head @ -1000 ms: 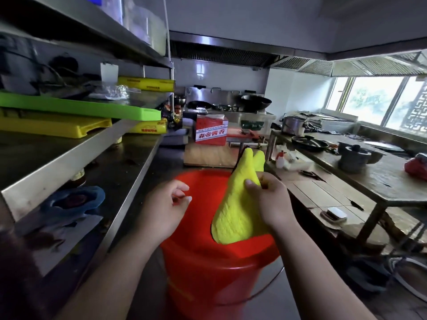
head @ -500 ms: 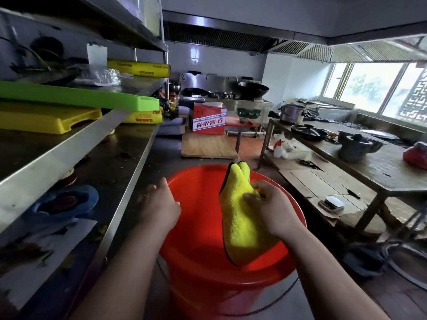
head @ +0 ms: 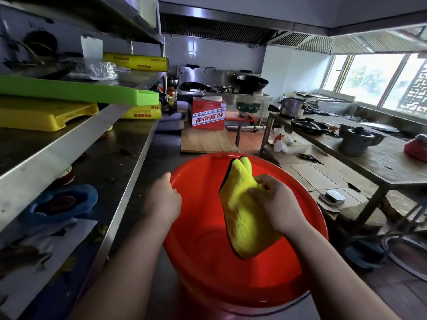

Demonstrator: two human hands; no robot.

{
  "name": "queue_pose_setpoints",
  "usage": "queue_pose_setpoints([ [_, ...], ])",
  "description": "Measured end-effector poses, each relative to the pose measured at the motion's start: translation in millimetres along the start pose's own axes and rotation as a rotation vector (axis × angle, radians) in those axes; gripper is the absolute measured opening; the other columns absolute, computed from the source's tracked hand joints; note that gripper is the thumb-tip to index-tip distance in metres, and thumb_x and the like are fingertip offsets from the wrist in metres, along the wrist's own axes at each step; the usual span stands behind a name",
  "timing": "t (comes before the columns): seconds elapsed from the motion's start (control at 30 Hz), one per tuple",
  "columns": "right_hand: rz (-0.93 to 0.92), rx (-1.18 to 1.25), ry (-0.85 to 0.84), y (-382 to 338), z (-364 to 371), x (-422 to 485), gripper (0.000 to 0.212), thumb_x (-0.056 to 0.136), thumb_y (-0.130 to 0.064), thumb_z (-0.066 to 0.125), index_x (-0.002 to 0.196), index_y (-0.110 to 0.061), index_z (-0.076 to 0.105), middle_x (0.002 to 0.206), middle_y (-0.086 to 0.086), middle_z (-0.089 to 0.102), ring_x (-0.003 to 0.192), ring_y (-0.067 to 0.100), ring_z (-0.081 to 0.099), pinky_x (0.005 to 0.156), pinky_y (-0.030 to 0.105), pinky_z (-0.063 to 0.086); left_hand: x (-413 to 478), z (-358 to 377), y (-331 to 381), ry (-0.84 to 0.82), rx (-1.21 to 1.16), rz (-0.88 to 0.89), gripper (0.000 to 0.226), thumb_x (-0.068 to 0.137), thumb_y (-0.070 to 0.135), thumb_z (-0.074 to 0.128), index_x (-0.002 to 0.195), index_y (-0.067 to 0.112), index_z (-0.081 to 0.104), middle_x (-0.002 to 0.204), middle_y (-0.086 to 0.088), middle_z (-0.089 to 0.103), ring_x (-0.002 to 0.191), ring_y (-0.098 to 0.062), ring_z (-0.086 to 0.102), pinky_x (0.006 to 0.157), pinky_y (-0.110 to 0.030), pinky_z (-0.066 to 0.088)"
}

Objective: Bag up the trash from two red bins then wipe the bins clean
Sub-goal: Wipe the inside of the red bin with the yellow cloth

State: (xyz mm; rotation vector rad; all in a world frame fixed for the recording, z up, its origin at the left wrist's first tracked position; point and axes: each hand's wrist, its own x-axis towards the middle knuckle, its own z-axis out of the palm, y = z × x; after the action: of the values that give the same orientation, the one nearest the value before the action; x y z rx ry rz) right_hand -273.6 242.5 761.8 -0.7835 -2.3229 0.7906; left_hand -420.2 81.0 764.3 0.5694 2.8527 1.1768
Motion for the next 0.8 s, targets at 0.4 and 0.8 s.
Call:
queue_pose_setpoints([
  [0.4,-0.202,-0.331,-0.588,9.1,13.9,-33.8,0.027,0.089,-0.02,0.064,0.116,-0.023,0.064,0.112,-0.001,0.066,0.105,0.015,0.059,0.09,0.026,0.044,-10.3,8.7,-1.4,0.173,-0.174,0.21,0.048,0.095,0.012,0.047,0.141,0.024,0.039,0.131,-0.011,0.054,0.118,-0.029,0.051,0.094,-0.034,0.04],
  [0.8,-0.014,-0.427,-0.904,33.4,67.3,-69.8,0.052,0.095,-0.038,0.054,0.143,-0.024,0.04,0.138,0.004,0.053,0.124,0.02,0.05,0.093,0.024,0.037,-32.7,10.6,-14.3,0.152,-0.02,0.35,0.055,0.097,0.02,0.044,0.148,0.03,0.024,0.137,-0.009,0.04,0.113,-0.032,0.05,0.086,-0.037,0.041],
])
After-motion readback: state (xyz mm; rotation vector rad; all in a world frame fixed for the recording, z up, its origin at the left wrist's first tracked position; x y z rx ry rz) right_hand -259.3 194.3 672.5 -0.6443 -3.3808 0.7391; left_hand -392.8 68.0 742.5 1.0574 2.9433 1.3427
